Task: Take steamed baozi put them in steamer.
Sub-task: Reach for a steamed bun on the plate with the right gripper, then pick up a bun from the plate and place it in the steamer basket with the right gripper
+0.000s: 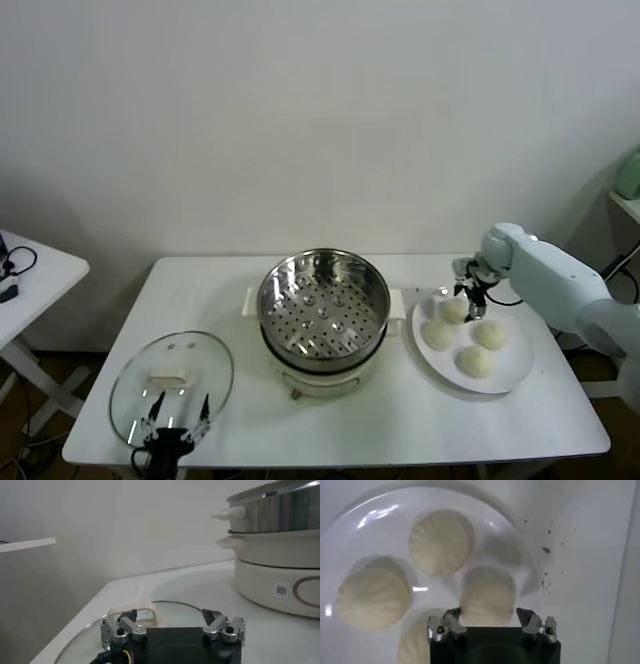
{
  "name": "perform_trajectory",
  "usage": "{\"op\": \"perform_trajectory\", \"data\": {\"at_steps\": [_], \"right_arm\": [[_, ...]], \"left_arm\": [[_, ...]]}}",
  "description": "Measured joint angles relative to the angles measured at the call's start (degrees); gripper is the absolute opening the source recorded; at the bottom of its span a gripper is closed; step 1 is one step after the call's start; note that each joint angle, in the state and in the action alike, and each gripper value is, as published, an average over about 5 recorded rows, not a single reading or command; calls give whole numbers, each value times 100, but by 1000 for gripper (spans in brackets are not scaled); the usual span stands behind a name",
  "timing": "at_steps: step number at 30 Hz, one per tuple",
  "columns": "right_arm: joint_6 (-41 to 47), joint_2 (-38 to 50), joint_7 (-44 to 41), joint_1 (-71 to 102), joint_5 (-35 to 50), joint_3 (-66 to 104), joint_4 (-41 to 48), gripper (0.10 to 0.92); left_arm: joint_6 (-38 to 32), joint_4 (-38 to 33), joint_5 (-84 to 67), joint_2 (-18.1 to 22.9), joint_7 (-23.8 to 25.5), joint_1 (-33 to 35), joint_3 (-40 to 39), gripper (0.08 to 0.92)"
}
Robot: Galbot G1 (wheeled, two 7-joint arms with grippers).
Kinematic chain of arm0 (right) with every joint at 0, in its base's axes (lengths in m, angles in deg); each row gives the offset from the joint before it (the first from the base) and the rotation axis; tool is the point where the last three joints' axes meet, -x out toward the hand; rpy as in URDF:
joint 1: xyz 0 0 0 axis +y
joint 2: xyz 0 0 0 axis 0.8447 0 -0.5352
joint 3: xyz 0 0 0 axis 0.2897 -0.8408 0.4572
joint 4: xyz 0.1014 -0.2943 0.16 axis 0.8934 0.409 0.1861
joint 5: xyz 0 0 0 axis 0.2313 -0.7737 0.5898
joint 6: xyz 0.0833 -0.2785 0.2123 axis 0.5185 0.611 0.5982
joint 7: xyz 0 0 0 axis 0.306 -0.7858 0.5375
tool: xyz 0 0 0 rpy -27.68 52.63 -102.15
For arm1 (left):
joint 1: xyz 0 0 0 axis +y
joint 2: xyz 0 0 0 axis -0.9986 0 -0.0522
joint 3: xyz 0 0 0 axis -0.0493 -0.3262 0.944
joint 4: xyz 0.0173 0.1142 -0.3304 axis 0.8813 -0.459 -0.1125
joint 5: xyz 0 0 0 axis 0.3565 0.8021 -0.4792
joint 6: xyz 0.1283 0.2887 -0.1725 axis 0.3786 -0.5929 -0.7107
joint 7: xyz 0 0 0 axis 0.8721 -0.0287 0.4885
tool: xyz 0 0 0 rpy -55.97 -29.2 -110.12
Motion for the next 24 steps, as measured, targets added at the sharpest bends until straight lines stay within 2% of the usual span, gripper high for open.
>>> {"op": "perform_trajectory", "data": {"at_steps": [6, 13, 24], "right_arm": [[28, 190, -79, -299, 320, -290, -384, 653], [-125, 525, -215, -1471, 1110, -1266, -1318, 653], [-1063, 215, -424, -3695, 2205, -2481, -2698, 652]], "left_arm": [[-47, -29, 8, 0, -25, 58, 34, 823], [-82, -76, 59, 16, -83, 126, 49, 823], [-115, -95, 126, 48, -115, 195, 56, 823]]}}
